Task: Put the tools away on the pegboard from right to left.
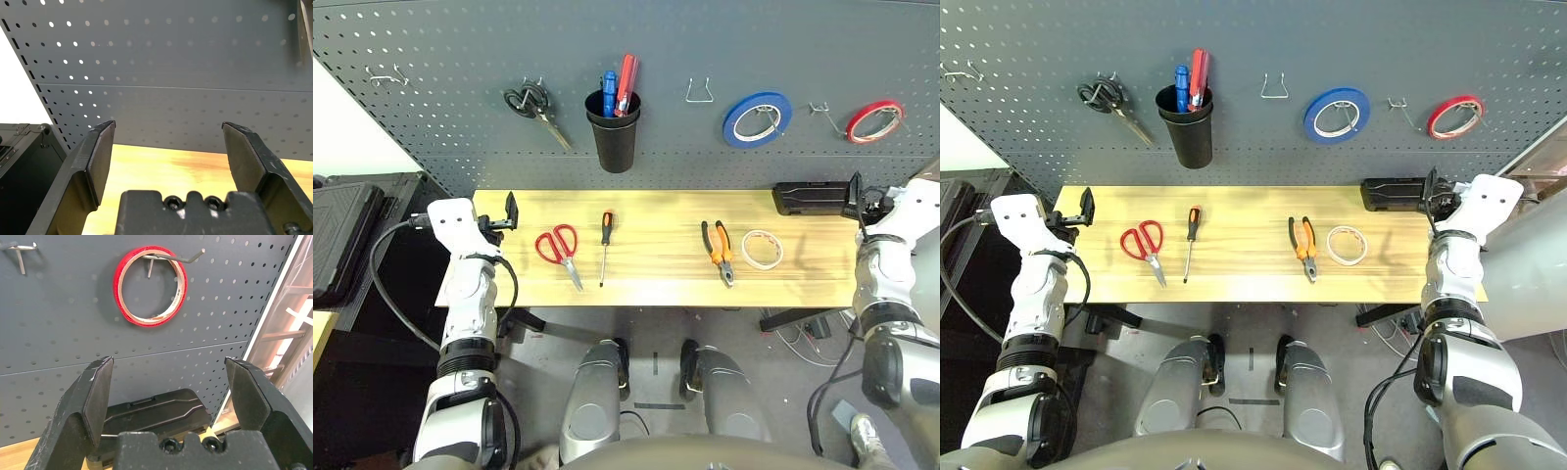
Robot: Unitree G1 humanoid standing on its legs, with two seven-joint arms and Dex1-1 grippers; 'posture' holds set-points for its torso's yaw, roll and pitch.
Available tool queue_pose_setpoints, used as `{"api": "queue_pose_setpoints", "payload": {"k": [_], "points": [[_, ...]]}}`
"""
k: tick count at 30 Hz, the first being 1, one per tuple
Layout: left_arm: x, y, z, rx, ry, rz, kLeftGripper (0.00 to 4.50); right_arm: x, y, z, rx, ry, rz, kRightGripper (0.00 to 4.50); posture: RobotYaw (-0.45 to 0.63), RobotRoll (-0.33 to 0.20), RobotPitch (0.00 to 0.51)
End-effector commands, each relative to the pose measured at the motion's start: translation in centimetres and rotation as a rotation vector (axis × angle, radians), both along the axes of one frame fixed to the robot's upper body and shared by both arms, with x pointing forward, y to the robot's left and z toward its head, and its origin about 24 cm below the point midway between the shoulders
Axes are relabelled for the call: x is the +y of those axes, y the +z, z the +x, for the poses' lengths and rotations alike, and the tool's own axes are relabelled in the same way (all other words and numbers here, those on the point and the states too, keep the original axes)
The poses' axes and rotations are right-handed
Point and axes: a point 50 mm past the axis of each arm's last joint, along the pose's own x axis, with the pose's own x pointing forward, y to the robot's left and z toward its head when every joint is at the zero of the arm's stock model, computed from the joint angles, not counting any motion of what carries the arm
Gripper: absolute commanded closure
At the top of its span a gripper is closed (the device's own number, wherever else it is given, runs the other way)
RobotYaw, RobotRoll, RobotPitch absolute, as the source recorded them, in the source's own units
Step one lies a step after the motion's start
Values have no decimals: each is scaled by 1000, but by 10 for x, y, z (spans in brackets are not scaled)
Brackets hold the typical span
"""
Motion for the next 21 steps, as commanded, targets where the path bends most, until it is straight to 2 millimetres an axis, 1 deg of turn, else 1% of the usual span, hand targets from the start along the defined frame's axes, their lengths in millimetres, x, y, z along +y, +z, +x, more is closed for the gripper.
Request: {"api": "queue_pose_setpoints", "payload": {"k": [1, 2, 6, 8, 10, 12, 13, 16, 18, 21], "points": [[0, -5, -4, 17, 2, -10, 55, -2, -3, -3, 17, 2, -10, 0, 195, 0, 171], [-2, -5, -4, 17, -3, -17, 55, -1, -4, -1, 43, 11, -16, 0, 190, 0, 180], [-11, -5, -4, 23, -49, -28, 55, -3, -9, 2, 151, 31, -22, 0, 183, 0, 187], [-17, -3, -5, 30, -104, -28, 55, -6, -11, 3, 234, 80, -46, 0, 173, 0, 195], [-32, -1, -7, 52, -208, -29, 55, -14, -13, 1, 322, 108, -40, 0, 162, 0, 203], [-44, 2, -10, 68, -296, -26, 55, -21, -13, -1, 374, 120, -19, 0, 152, 0, 210], [-48, 3, -12, 74, -327, -24, 55, -24, -13, -2, 390, 125, -12, 0, 152, 0, 210], [-67, 8, -17, 110, -489, -18, 55, -35, -8, -6, 422, 142, 9, 0, 133, 0, 223], [-74, 11, -19, 124, -541, -18, 55, -37, -6, -7, 432, 174, 25, 0, 133, 0, 223], [-93, 17, -25, 140, -701, 5, 55, -39, -3, -11, 481, 289, 12, 0, 116, 0, 239]]}}
